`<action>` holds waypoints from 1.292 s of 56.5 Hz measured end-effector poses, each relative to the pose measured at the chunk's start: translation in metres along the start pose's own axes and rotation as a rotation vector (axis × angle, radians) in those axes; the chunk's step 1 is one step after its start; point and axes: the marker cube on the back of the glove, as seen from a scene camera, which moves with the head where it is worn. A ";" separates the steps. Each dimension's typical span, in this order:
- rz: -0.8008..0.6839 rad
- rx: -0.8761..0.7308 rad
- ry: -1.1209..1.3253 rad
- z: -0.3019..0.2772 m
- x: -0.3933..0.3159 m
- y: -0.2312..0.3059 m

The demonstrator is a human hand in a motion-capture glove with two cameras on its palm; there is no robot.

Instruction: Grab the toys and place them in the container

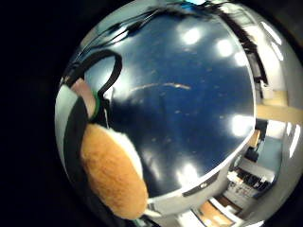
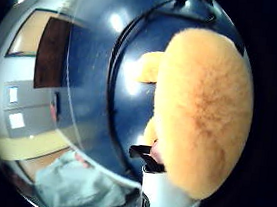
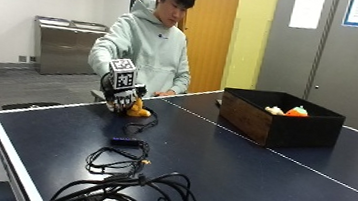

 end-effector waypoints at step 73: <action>-0.860 0.451 0.090 -0.273 -0.444 -0.093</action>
